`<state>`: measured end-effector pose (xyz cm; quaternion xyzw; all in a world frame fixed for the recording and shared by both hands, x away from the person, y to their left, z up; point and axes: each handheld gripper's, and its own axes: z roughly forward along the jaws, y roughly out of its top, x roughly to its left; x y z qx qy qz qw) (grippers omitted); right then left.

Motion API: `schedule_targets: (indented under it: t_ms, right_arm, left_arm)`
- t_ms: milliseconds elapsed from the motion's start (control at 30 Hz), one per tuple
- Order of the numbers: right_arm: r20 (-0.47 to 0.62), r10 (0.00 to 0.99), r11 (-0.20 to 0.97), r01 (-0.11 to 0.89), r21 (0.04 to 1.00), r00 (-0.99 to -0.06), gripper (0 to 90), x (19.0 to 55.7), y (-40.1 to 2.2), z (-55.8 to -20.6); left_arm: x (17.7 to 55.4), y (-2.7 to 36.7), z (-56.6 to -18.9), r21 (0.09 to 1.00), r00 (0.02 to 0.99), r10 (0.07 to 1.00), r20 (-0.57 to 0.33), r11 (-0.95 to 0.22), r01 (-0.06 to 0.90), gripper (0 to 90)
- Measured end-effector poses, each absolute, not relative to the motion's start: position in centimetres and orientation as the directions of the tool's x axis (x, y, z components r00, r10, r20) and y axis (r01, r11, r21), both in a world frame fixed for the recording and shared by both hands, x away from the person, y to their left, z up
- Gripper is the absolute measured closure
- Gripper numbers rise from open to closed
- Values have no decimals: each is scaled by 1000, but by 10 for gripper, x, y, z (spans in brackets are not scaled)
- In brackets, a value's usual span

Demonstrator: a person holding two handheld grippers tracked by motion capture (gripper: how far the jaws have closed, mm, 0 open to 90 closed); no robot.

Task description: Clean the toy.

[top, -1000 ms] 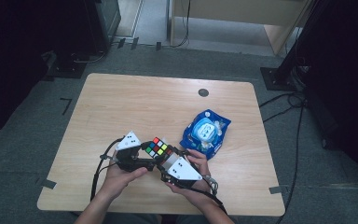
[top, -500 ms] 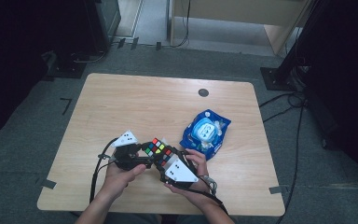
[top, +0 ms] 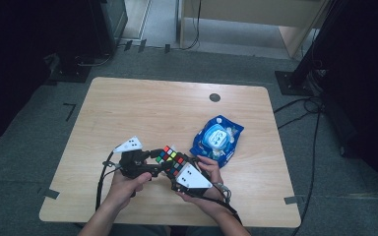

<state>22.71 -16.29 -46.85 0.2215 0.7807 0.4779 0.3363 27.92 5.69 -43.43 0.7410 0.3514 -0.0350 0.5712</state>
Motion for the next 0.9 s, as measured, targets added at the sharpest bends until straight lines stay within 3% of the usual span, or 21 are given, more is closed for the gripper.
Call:
schedule_targets:
  t_ms: [100, 267, 367, 500, 633, 767, 833, 900]
  right_arm:
    - [-309, 686, 444, 43, 895, -659, 346, 234, -179, -463]
    - [-278, 717, 421, 80, 903, -639, 346, 243, -207, -450]
    - [-275, 721, 422, 89, 902, -636, 346, 246, -213, -449]
    - [-267, 720, 425, 101, 900, -641, 345, 247, -215, -452]
    - [-268, 709, 431, 99, 897, -652, 345, 246, -212, -453]
    - [-271, 698, 435, 92, 896, -663, 345, 245, -207, -454]
    - [-267, 691, 432, 88, 897, -672, 345, 244, -205, -453]
    - [-258, 687, 426, 88, 900, -679, 345, 242, -204, -452]
  left_arm:
    - [281, 63, -432, 835, 752, 492, -440, -85, 544, 232]
    - [283, 48, -454, 824, 773, 508, -381, -193, 533, 271]
    - [283, 29, -474, 809, 787, 561, -258, -320, 493, 328]
    - [284, 10, -495, 739, 783, 610, -118, -473, 480, 435]
    - [285, 3, -508, 694, 758, 648, -78, -510, 507, 551]
    - [281, 2, -509, 690, 760, 649, 37, -567, 450, 711]
    - [284, 8, -508, 705, 752, 659, -13, -527, 474, 860]
    - [289, 21, -504, 724, 742, 667, -72, -477, 499, 885]
